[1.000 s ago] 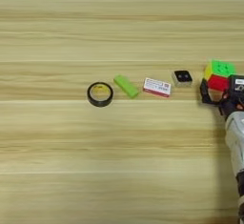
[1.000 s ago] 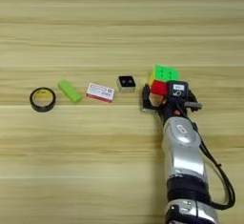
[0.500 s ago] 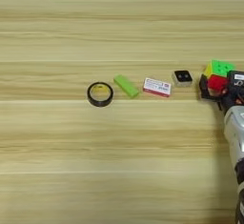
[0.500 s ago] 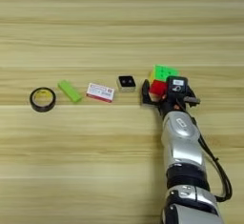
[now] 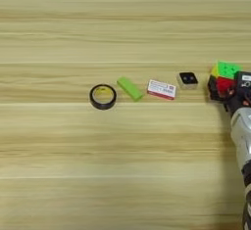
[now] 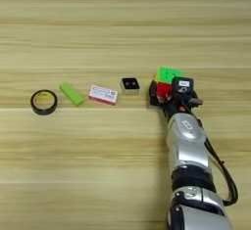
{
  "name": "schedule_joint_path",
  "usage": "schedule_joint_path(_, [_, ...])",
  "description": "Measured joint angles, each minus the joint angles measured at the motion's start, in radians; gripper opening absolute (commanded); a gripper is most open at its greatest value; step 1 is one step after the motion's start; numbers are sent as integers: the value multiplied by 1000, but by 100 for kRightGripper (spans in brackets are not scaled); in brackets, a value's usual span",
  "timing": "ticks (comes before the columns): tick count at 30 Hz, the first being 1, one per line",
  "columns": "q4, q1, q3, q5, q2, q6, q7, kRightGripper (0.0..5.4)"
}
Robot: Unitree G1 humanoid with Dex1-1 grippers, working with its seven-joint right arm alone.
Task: Move the objects on the table
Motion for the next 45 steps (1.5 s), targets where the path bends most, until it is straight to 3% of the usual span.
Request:
schedule_joint_path(7, [4, 0, 4, 0, 0, -4, 17, 341])
schedule_joint_path(16, [-39, 11, 11, 0, 5, -6, 18, 334])
schedule_joint_path(29, [-423, 180, 55, 13, 49, 72, 35, 334])
schedule_joint_path(33, [-576, 259, 99, 17, 60, 95, 72, 334])
schedule_joint_path(38, [-766, 345, 154, 14, 86, 175, 78, 334])
schedule_joint_path(45, [-891, 420, 239, 13, 151, 252, 64, 334])
